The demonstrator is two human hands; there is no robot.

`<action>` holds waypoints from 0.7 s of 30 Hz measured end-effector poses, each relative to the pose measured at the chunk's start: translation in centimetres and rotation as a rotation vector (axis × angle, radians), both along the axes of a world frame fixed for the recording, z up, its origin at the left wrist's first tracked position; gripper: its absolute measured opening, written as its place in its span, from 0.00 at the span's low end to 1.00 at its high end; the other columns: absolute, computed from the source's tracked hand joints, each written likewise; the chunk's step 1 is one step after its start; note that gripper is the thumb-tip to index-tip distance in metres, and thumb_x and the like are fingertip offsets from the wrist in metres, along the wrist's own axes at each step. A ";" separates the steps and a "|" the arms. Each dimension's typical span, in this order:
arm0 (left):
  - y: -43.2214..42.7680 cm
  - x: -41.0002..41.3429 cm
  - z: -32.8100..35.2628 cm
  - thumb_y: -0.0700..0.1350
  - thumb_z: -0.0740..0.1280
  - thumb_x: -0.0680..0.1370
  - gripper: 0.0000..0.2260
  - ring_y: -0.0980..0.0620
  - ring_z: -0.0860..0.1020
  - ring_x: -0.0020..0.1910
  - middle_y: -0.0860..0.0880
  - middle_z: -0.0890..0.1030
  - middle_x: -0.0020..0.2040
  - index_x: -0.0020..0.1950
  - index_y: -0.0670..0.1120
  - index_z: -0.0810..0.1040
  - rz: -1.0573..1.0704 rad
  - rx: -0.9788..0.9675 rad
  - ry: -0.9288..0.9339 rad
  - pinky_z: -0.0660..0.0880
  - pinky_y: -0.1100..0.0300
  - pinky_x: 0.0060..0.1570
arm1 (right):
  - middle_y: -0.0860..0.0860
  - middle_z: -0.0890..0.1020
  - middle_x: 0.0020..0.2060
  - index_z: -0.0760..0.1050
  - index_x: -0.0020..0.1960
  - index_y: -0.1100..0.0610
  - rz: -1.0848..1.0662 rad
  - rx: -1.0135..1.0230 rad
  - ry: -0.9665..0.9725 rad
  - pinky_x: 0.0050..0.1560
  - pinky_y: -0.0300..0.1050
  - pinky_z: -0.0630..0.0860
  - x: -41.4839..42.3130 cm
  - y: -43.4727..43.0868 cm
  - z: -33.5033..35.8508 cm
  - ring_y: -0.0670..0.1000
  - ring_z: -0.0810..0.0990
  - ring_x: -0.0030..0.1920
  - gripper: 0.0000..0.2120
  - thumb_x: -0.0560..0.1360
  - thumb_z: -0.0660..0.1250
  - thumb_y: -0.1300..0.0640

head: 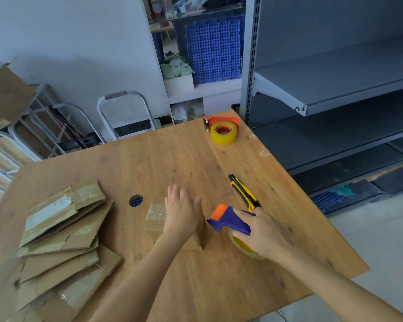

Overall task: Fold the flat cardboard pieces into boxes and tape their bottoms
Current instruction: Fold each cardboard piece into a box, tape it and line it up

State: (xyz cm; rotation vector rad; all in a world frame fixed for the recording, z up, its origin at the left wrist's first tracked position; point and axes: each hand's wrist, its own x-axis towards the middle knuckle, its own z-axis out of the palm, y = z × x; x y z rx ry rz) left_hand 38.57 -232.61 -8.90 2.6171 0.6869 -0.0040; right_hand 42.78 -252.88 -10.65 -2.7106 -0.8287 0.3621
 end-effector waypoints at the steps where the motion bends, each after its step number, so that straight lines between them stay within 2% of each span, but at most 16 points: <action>1: 0.7 -0.7 0.6 0.54 0.56 0.81 0.24 0.42 0.48 0.77 0.40 0.57 0.77 0.74 0.41 0.63 0.020 0.011 -0.047 0.49 0.46 0.75 | 0.49 0.66 0.50 0.51 0.78 0.43 -0.006 0.000 -0.019 0.43 0.38 0.65 -0.1 0.0 0.2 0.49 0.70 0.47 0.33 0.78 0.57 0.36; 3: 2.2 -2.5 1.4 0.56 0.62 0.79 0.30 0.43 0.49 0.77 0.43 0.57 0.77 0.75 0.42 0.59 0.083 0.087 -0.089 0.52 0.48 0.75 | 0.49 0.65 0.48 0.52 0.78 0.44 -0.003 0.009 -0.089 0.38 0.35 0.63 -0.4 0.1 0.6 0.48 0.67 0.44 0.32 0.78 0.57 0.38; 4: 3.0 -3.3 1.6 0.57 0.64 0.78 0.30 0.42 0.55 0.76 0.43 0.63 0.74 0.73 0.42 0.61 0.126 0.072 -0.091 0.59 0.48 0.73 | 0.49 0.65 0.47 0.53 0.78 0.46 0.011 0.013 -0.124 0.36 0.34 0.61 -0.5 0.2 0.3 0.47 0.66 0.44 0.30 0.79 0.56 0.40; 5: 3.8 -3.9 1.6 0.58 0.67 0.76 0.29 0.42 0.63 0.71 0.44 0.69 0.68 0.69 0.42 0.65 0.172 -0.004 -0.078 0.69 0.50 0.64 | 0.50 0.67 0.47 0.55 0.78 0.47 0.026 0.028 -0.164 0.36 0.33 0.60 -0.8 0.3 0.0 0.47 0.66 0.43 0.29 0.79 0.57 0.42; 6: 4.5 -4.3 1.5 0.59 0.69 0.74 0.27 0.44 0.72 0.62 0.45 0.73 0.60 0.63 0.42 0.67 0.222 -0.121 -0.052 0.74 0.54 0.50 | 0.51 0.69 0.47 0.58 0.78 0.48 0.047 0.027 -0.199 0.38 0.34 0.63 -1.0 0.5 -0.3 0.46 0.67 0.43 0.29 0.79 0.58 0.45; 7: 5.2 -4.7 1.3 0.59 0.70 0.72 0.26 0.47 0.76 0.53 0.47 0.76 0.54 0.59 0.43 0.68 0.264 -0.240 -0.020 0.73 0.58 0.40 | 0.52 0.72 0.48 0.60 0.77 0.49 0.065 0.009 -0.201 0.41 0.36 0.66 -1.3 0.7 -0.8 0.47 0.70 0.44 0.29 0.78 0.61 0.48; 8: 5.8 -5.1 1.0 0.59 0.71 0.71 0.25 0.50 0.77 0.47 0.48 0.78 0.50 0.57 0.44 0.69 0.291 -0.332 0.000 0.72 0.60 0.34 | 0.53 0.74 0.48 0.61 0.76 0.51 0.067 -0.018 -0.188 0.41 0.40 0.69 -1.7 0.9 -1.5 0.49 0.73 0.44 0.30 0.76 0.65 0.51; 10: 6.4 -5.6 0.5 0.60 0.72 0.70 0.23 0.53 0.79 0.43 0.50 0.80 0.47 0.55 0.46 0.74 0.314 -0.412 0.000 0.73 0.62 0.31 | 0.54 0.75 0.39 0.71 0.71 0.57 0.076 -0.091 -0.212 0.32 0.43 0.70 -2.3 1.3 -2.8 0.52 0.77 0.37 0.38 0.63 0.79 0.57; 11: 6.5 -5.8 0.4 0.60 0.73 0.69 0.22 0.54 0.79 0.43 0.50 0.81 0.46 0.53 0.47 0.75 0.317 -0.415 -0.012 0.72 0.63 0.31 | 0.53 0.75 0.35 0.77 0.65 0.59 0.061 -0.132 -0.246 0.27 0.43 0.70 -2.6 1.4 -3.4 0.52 0.76 0.31 0.39 0.54 0.82 0.60; 13: 6.6 -5.9 0.4 0.60 0.73 0.69 0.20 0.54 0.79 0.43 0.51 0.81 0.45 0.51 0.47 0.77 0.322 -0.404 -0.022 0.73 0.62 0.33 | 0.52 0.75 0.30 0.81 0.58 0.61 0.016 -0.141 -0.312 0.22 0.42 0.69 -3.1 1.3 -4.5 0.51 0.75 0.27 0.38 0.48 0.83 0.62; 15: 6.7 -5.9 0.5 0.61 0.73 0.68 0.21 0.54 0.78 0.42 0.51 0.81 0.44 0.51 0.47 0.77 0.338 -0.388 0.000 0.75 0.60 0.35 | 0.52 0.76 0.30 0.81 0.58 0.61 0.006 -0.188 -0.272 0.22 0.41 0.69 -3.7 1.1 -4.9 0.50 0.76 0.27 0.37 0.49 0.84 0.60; 18: 7.0 -5.9 1.2 0.60 0.74 0.68 0.20 0.53 0.78 0.42 0.51 0.80 0.44 0.49 0.47 0.76 0.339 -0.388 0.077 0.78 0.58 0.39 | 0.55 0.79 0.42 0.73 0.68 0.60 -0.011 -0.253 -0.171 0.34 0.45 0.75 -4.0 1.4 -4.4 0.54 0.80 0.40 0.33 0.65 0.78 0.55; 19: 7.2 -5.8 1.5 0.60 0.74 0.68 0.20 0.53 0.78 0.41 0.50 0.80 0.43 0.48 0.46 0.76 0.333 -0.378 0.119 0.77 0.59 0.38 | 0.56 0.79 0.45 0.74 0.66 0.59 -0.029 -0.237 -0.170 0.38 0.48 0.76 -4.1 1.9 -3.7 0.56 0.79 0.43 0.28 0.69 0.76 0.53; 21: 7.5 -5.5 1.9 0.60 0.75 0.68 0.22 0.52 0.78 0.41 0.48 0.80 0.43 0.48 0.44 0.75 0.330 -0.345 0.204 0.76 0.60 0.37 | 0.56 0.76 0.48 0.76 0.57 0.59 -0.094 -0.089 -0.161 0.46 0.49 0.74 -4.1 3.4 -2.0 0.57 0.77 0.48 0.18 0.74 0.71 0.48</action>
